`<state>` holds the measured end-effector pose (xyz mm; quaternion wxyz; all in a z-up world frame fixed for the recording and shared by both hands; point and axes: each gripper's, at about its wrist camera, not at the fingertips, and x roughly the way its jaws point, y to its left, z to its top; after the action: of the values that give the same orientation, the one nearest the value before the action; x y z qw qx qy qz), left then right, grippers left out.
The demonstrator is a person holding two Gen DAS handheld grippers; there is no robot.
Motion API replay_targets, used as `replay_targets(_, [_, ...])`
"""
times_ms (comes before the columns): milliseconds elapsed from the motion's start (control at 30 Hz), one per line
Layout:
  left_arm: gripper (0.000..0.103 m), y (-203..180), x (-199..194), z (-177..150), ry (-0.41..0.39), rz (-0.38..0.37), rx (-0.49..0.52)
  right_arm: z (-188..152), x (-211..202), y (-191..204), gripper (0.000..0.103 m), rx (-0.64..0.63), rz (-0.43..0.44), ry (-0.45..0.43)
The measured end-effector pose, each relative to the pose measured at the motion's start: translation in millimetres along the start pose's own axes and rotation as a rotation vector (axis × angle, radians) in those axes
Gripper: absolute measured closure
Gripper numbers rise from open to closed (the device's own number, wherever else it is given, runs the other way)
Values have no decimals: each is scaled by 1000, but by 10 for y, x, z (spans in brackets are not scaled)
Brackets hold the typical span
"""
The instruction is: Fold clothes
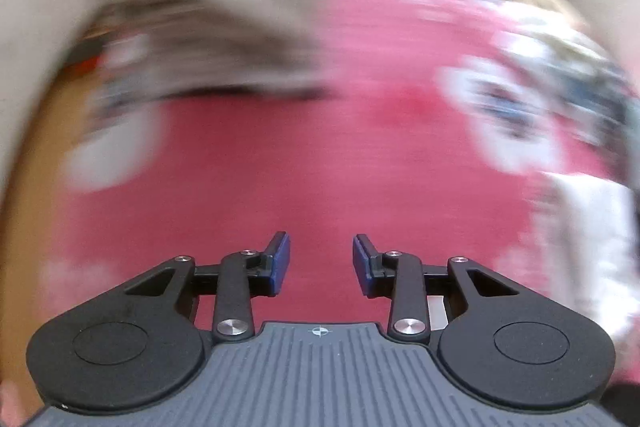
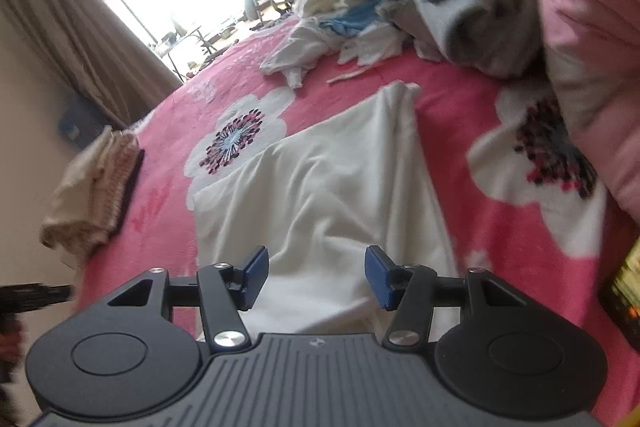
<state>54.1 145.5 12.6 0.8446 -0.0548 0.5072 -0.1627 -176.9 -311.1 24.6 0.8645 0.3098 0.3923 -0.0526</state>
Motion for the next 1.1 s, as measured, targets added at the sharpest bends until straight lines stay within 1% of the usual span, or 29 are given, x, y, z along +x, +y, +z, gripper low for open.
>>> replay_targets(67, [67,-419,191,-29,49,-136,54,64,-72,-170,42,87,36,32])
replay_targets(167, [66,-1017,466,-128,151,-312,122,114,-77,-439,40,247,90,91])
replay_targets(267, [66,-1401,700,-309,256,-441,112,101,12,-647,40,391,129,161])
replay_targets(300, [66,-1494,751,-365,275,-463,108,91,64,-688,40,421,131,179])
replay_targets(367, [66,-1634,834,-443,291,-478,112,78,184,-743,40,463,129,212])
replay_targets(433, [66,-1751,915,-505,305,-492,117,76,308,-757,39,471,122,237])
replay_targets(567, [66,-1852,1066,-540,315,-521,133,61,535,-778,38,486,85,302])
replay_targets(600, [65,-1878,1082,-556,313,-518,147,53,573,-784,38,493,78,316])
replay_targets(667, [64,-1902,1037,-612,298,-493,213,42,602,-783,37,507,88,336])
replay_targets(767, [60,-1975,990,-683,275,-481,297,38,604,-733,35,503,111,367])
replay_targets(933, [57,-1999,1004,-713,280,-501,319,71,639,-661,35,467,101,392])
replay_targets(1000, [57,-2006,1027,-725,282,-497,325,80,651,-607,40,425,75,396])
replay_targets(1067, [57,-2024,1030,-739,273,-492,338,85,656,-542,52,373,43,400])
replay_targets(1100, [57,-2029,1022,-742,264,-490,345,82,643,-510,57,346,24,398])
